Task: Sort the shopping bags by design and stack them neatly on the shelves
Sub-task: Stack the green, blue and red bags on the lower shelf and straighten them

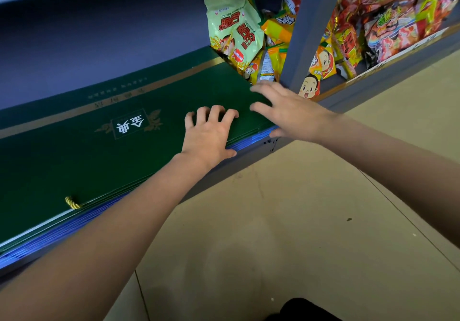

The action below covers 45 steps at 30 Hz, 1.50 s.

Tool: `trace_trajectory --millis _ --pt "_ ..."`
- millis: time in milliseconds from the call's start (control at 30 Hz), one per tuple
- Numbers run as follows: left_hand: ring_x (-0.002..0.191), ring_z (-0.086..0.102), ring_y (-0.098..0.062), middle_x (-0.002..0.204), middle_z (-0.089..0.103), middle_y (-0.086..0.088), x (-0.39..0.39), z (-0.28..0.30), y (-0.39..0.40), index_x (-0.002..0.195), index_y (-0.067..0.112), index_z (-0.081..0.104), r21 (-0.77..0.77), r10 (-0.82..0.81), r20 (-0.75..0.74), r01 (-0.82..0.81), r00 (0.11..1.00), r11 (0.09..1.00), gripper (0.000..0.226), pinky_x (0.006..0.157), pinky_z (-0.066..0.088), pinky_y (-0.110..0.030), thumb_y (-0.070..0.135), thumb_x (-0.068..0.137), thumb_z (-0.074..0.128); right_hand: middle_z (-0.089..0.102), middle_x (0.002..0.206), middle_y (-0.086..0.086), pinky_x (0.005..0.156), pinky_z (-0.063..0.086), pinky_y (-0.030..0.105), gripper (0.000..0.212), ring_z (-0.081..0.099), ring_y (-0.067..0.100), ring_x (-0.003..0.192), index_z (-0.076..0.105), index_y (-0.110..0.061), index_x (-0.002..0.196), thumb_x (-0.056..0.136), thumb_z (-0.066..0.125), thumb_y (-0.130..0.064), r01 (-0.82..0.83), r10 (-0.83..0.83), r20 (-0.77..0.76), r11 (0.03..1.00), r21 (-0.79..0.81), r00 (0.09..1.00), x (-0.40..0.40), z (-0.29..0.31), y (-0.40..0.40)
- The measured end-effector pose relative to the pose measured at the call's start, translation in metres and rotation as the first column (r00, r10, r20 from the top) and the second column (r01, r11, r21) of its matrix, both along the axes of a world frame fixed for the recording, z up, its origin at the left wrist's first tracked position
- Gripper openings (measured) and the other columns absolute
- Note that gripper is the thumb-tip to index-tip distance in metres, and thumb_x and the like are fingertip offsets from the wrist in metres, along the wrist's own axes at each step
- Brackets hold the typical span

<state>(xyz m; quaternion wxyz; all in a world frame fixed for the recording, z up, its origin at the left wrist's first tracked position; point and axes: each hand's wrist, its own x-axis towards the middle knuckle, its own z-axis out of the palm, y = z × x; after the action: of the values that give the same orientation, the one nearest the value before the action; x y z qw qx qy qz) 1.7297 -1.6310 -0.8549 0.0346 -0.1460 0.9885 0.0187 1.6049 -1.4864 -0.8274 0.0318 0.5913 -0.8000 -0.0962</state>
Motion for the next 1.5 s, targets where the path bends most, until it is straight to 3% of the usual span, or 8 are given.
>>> trace_trajectory --millis 100,300,400,633,867,1033,1300,1500 --pt "0.136 0.017 -0.031 0.15 0.018 -0.002 -0.001 -0.001 0.002 0.146 0.033 0.014 0.02 0.038 0.039 -0.038 0.999 0.999 0.093 0.113 0.013 -0.05 0.051 0.074 0.072 -0.008 0.156 0.016 0.108 0.035 0.042 0.083 0.01 0.035 0.143 0.023 -0.014 0.146 0.079 0.072 -0.005 0.112 -0.113 -0.007 0.97 0.214 0.994 -0.003 0.011 -0.021" --pt "0.14 0.008 -0.034 0.154 0.009 -0.007 -0.005 0.0 0.002 0.149 0.032 0.004 -0.023 0.037 0.122 -0.034 0.992 0.999 0.1 0.114 0.009 -0.053 0.053 0.076 0.069 -0.017 0.155 0.018 0.101 0.043 0.042 0.105 0.029 0.038 0.136 0.015 -0.016 0.15 0.069 0.081 -0.007 0.196 -0.191 -0.054 0.898 0.393 0.98 -0.006 0.016 -0.046" --pt "0.141 0.006 -0.035 0.155 0.007 -0.008 -0.006 0.0 0.001 0.149 0.033 0.001 -0.037 0.047 0.151 -0.042 0.987 0.998 0.1 0.113 0.008 -0.055 0.056 0.077 0.066 -0.021 0.155 0.015 0.097 0.045 0.038 0.105 0.032 0.036 0.135 0.01 -0.021 0.151 0.073 0.079 -0.007 0.182 -0.169 -0.067 0.897 0.403 0.983 -0.005 0.017 -0.044" --pt "0.143 0.003 -0.035 0.157 0.004 -0.009 -0.004 0.002 0.004 0.15 0.03 -0.004 -0.155 0.05 0.179 -0.022 0.983 0.988 0.102 0.113 0.005 -0.056 0.056 0.079 0.065 -0.023 0.155 0.013 0.114 0.024 0.04 0.124 -0.006 0.033 0.145 -0.014 -0.017 0.149 0.071 0.082 -0.02 0.165 -0.132 -0.115 0.919 0.358 0.984 -0.003 -0.01 -0.038" --pt "0.143 0.002 -0.035 0.157 0.002 -0.01 0.003 -0.009 0.006 0.15 0.024 -0.01 -0.248 0.015 0.175 0.029 0.984 0.968 0.1 0.113 0.002 -0.057 0.048 0.085 0.062 -0.03 0.152 0.01 0.111 0.031 0.041 0.121 -0.012 0.03 0.145 -0.01 -0.024 0.15 0.071 0.081 -0.011 0.183 -0.175 -0.054 0.934 0.305 0.983 -0.002 -0.012 -0.041" --pt "0.144 -0.008 -0.03 0.157 -0.007 -0.006 0.016 0.0 -0.009 0.15 0.028 -0.009 -0.086 -0.138 0.082 0.144 0.987 0.986 0.104 0.113 -0.004 -0.055 0.053 0.081 0.064 -0.029 0.152 0.015 0.116 0.013 0.041 0.123 -0.013 0.033 0.144 -0.014 -0.019 0.149 0.072 0.081 -0.022 0.182 -0.173 -0.059 0.921 0.344 0.983 0.002 -0.005 -0.043" --pt "0.143 -0.014 -0.019 0.158 -0.011 -0.001 0.145 0.024 -0.094 0.145 0.032 -0.017 -0.017 -0.166 0.104 0.169 0.981 0.986 0.112 0.11 -0.018 -0.034 0.068 0.073 0.061 -0.016 0.157 0.008 0.117 0.001 0.039 0.113 -0.017 0.023 0.144 0.003 -0.024 0.151 0.07 0.079 -0.042 -0.097 0.045 0.307 0.983 0.155 0.951 0.065 0.029 -0.083" --pt "0.144 -0.005 -0.023 0.158 -0.007 -0.004 0.253 0.026 -0.151 0.138 0.037 -0.031 -0.01 0.008 0.243 -0.005 0.97 1.0 0.119 0.112 -0.002 -0.038 0.085 0.048 0.031 -0.018 0.157 -0.002 0.116 0.004 0.04 0.11 -0.016 0.018 0.144 0.002 -0.029 0.151 0.072 0.078 -0.042 -0.24 0.109 0.461 0.941 0.237 0.881 0.126 0.028 -0.147"
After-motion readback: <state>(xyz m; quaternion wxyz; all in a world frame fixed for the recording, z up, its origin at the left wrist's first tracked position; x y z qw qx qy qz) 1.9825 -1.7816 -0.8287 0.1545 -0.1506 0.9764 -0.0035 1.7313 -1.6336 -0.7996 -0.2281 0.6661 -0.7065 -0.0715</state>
